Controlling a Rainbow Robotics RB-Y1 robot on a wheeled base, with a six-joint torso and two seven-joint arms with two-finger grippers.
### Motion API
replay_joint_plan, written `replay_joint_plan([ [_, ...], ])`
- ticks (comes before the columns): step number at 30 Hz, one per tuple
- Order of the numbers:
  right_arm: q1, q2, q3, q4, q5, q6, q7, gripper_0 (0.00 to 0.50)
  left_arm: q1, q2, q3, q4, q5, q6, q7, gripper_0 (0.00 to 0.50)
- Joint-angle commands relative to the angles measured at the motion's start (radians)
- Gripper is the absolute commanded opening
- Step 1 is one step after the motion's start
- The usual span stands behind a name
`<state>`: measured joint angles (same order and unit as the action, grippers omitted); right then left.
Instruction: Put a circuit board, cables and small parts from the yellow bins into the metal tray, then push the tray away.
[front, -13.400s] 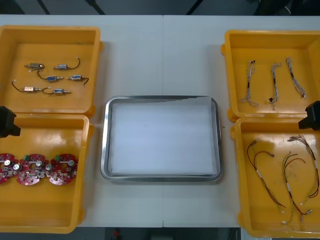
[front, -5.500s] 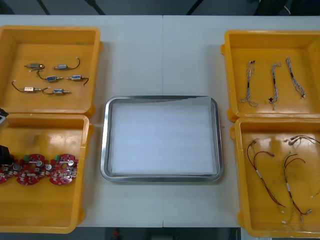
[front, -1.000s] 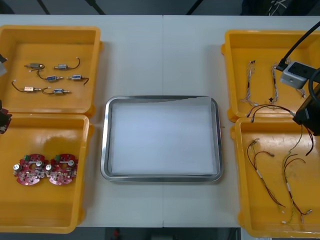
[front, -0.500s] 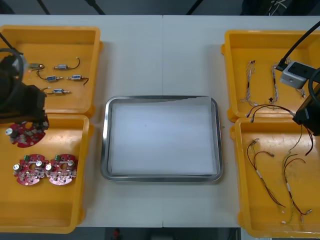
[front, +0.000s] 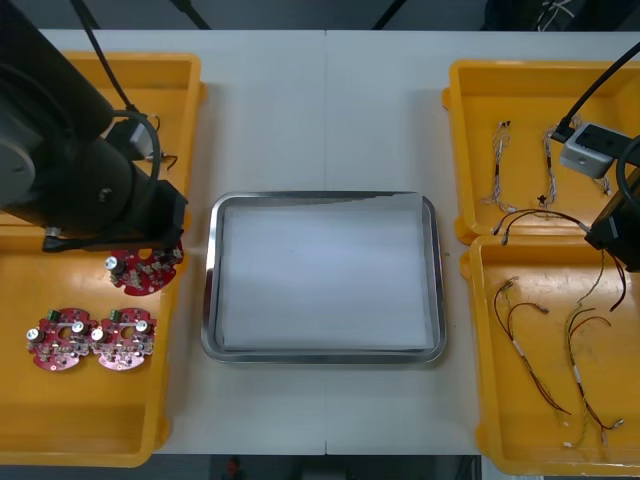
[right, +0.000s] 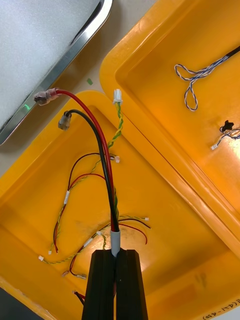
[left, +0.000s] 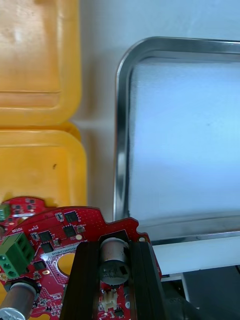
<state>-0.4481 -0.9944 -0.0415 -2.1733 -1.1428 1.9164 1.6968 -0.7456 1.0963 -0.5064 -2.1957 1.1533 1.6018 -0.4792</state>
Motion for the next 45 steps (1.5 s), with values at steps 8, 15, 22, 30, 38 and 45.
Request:
replay_joint_plan([
  [8, -0.027, 0.003, 0.008, -0.022, -0.005, 0.003, 0.021, 0.0, -0.141, -0.191, -0.187, -0.044, -0.17, 0.04, 0.356, 0.0],
  [15, -0.027, 0.003, 0.008, -0.022, -0.005, 0.003, 0.021, 0.0, -0.166, -0.271, -0.273, -0.013, -0.267, 0.056, 0.406, 0.0],
  [22, -0.027, 0.003, 0.008, -0.022, -0.005, 0.003, 0.021, 0.0, -0.167, -0.363, -0.345, 0.057, -0.368, 0.055, 0.416, 0.0],
  [30, -0.027, 0.003, 0.008, -0.022, -0.005, 0.003, 0.021, 0.0, -0.167, -0.409, -0.402, 0.132, -0.437, 0.047, 0.419, 0.0],
  [38, -0.027, 0.003, 0.008, -0.022, -0.005, 0.003, 0.021, 0.0, -0.167, -0.417, -0.454, 0.192, -0.475, 0.003, 0.415, 0.0],
  [45, -0.027, 0.003, 0.008, -0.022, -0.005, 0.003, 0.021, 0.0, -0.167, -0.426, -0.472, 0.243, -0.492, -0.076, 0.421, 0.0],
])
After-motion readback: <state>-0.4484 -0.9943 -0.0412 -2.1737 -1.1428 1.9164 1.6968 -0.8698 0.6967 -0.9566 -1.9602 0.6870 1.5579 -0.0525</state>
